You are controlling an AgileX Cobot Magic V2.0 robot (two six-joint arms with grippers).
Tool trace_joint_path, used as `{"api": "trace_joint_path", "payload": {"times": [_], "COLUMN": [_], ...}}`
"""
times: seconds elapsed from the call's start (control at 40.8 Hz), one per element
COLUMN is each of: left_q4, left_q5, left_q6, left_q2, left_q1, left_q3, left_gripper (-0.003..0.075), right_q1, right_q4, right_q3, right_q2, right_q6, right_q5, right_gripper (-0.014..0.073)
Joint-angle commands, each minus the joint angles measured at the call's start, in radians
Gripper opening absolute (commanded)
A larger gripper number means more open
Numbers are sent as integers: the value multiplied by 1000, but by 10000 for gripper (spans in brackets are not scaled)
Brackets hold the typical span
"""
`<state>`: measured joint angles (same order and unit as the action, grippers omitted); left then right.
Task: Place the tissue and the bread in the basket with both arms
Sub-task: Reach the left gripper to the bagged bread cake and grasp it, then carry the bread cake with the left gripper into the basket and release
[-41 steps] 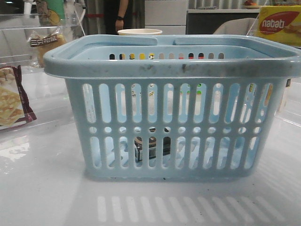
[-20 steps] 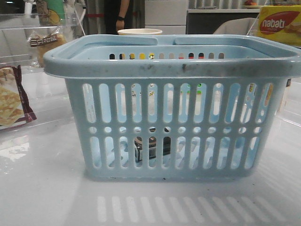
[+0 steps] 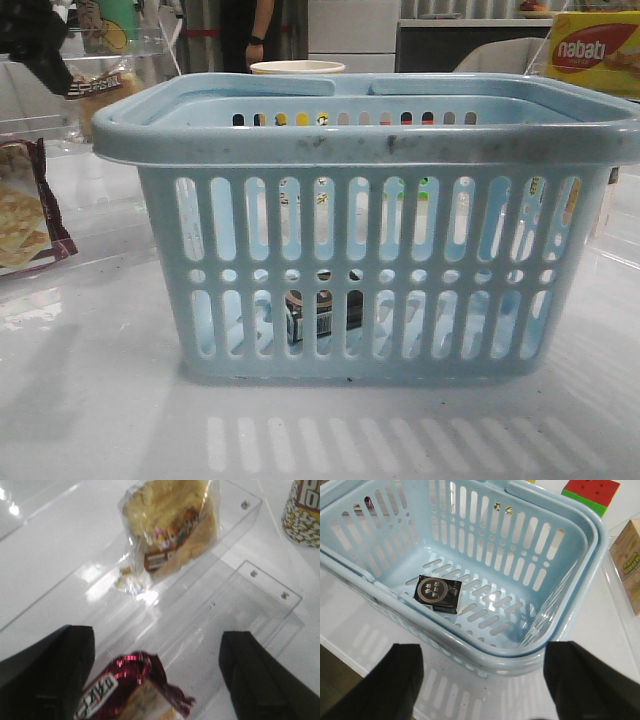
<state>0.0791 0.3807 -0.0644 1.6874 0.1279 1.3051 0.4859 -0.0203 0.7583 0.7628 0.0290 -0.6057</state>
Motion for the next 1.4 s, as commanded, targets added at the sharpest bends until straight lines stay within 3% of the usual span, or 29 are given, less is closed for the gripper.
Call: {"api": "trace_joint_path", "payload": {"times": [0.0,0.441,0.735,0.956,1.152,1.373], "left_q4": [9,14,57,57,57,52], "left_q5": [-91,-246,-301,-312,-277,-127], "left_q6": [7,7,7,7,7,7], "left_q2": [25,252,269,269,227,77], "left_q1": [8,8,8,8,14,57], "left_q3": [110,285,285,285,285,285], "left_gripper": [568,542,246,95,91,92], "right_q1": [2,2,2,2,2,2], "right_q4": [5,5,5,5,5,5], "right_q3": [27,27,27,27,27,27], "right_q2": [-6,-6,-6,-6,-6,-6], "right_q6": [0,0,0,0,0,0], "right_q5": [69,69,69,69,69,69], "right_gripper": [601,601,601,601,601,601]}}
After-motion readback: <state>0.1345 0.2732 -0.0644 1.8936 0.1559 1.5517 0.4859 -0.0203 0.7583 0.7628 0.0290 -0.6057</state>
